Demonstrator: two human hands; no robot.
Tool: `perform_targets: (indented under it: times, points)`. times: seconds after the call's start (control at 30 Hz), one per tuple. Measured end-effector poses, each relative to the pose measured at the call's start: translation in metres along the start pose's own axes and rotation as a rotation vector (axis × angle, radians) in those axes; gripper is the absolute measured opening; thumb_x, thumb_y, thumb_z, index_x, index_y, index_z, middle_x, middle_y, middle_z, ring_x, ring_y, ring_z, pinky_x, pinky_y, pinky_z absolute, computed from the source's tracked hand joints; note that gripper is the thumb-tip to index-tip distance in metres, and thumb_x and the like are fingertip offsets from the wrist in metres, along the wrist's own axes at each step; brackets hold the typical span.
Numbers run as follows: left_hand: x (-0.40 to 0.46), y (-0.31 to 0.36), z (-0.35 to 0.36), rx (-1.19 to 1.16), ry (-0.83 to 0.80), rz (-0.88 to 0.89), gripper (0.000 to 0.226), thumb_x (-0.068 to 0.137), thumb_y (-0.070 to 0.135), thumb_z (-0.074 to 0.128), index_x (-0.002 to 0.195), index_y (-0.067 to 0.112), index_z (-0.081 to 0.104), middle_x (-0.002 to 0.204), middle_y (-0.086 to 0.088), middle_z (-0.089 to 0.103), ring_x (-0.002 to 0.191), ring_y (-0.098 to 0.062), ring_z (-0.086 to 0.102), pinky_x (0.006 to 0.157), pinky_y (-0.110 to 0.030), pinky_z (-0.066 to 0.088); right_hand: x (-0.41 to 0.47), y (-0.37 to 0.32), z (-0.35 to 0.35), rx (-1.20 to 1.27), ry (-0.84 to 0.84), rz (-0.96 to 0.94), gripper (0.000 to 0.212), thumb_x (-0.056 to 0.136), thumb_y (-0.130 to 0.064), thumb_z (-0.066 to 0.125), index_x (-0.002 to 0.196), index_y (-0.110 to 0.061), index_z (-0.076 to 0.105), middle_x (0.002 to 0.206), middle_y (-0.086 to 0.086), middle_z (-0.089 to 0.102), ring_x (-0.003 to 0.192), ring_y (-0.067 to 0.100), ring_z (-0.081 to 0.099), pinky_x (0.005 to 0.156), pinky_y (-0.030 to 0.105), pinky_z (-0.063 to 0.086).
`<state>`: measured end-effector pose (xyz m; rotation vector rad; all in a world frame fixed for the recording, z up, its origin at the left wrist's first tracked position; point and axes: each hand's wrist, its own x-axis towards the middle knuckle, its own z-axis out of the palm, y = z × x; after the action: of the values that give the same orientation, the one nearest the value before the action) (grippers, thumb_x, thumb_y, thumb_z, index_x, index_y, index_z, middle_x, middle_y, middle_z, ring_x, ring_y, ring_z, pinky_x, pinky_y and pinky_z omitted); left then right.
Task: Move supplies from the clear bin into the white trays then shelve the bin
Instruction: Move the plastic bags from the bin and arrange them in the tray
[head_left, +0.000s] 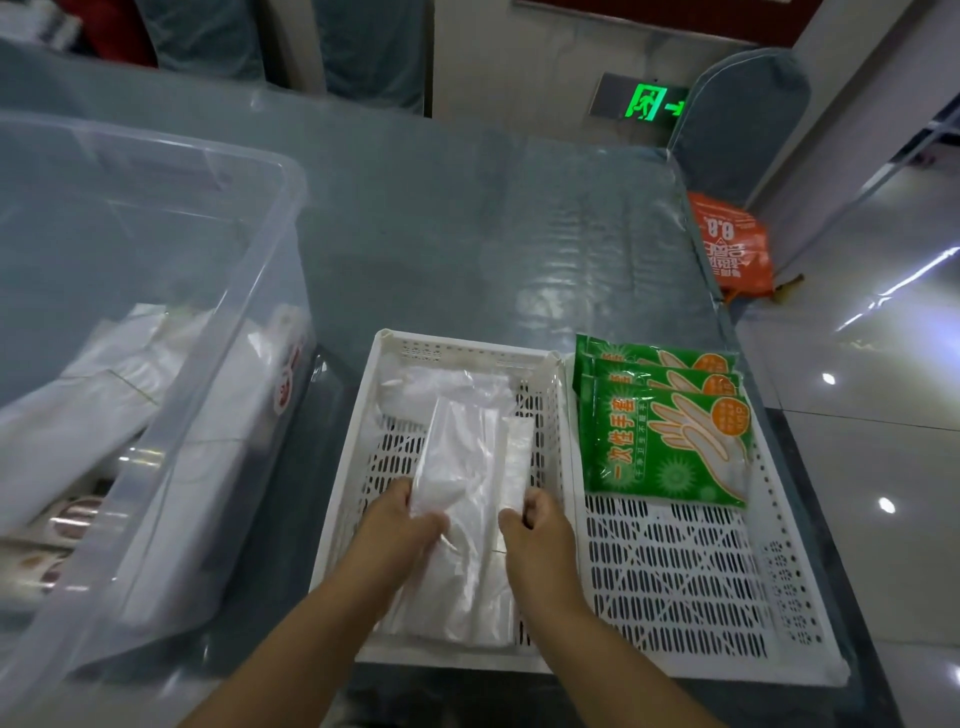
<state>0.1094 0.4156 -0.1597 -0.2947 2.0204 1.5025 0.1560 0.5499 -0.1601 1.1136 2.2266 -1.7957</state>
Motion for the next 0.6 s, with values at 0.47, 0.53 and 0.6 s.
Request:
perform_targets:
  times: [0.47, 0.53, 0.6]
  points:
    - [-0.024, -0.013, -0.017, 0.803, 0.397, 0.334, 0.059, 0.080, 0.023, 0.061, 0.132, 0.023, 0.033, 0.135, 0.001, 0.039, 0.122, -0.017, 0.034, 0.103, -0.032, 0.030, -0.011, -0.005, 0.054, 0.129, -0.139, -0.041, 0.042, 0.085, -0.008, 0.059, 0.115, -0.031, 0.042, 0.099, -0.009, 0.060, 0.085, 0.004, 0.061, 0.067, 0.019, 0.052]
    - [-0.030, -0.019, -0.025, 1.039, 0.362, 0.351, 0.054, 0.079, 0.037, 0.059, 0.129, 0.025, 0.041, 0.134, 0.003, 0.045, 0.124, -0.018, 0.035, 0.107, -0.032, 0.024, -0.011, -0.003, 0.065, 0.094, -0.134, -0.051, 0.041, 0.086, -0.011, 0.059, 0.112, -0.035, 0.040, 0.103, -0.008, 0.059, 0.090, 0.008, 0.060, 0.079, 0.030, 0.055]
    - [-0.032, -0.026, -0.030, 1.148, 0.274, 0.348, 0.052, 0.080, 0.046, 0.054, 0.127, 0.026, 0.045, 0.137, 0.004, 0.046, 0.134, -0.019, 0.027, 0.113, -0.036, 0.006, -0.009, -0.001, 0.075, 0.029, -0.135, -0.055, 0.040, 0.086, -0.011, 0.059, 0.114, -0.032, 0.039, 0.109, -0.005, 0.056, 0.093, 0.010, 0.058, 0.084, 0.031, 0.052]
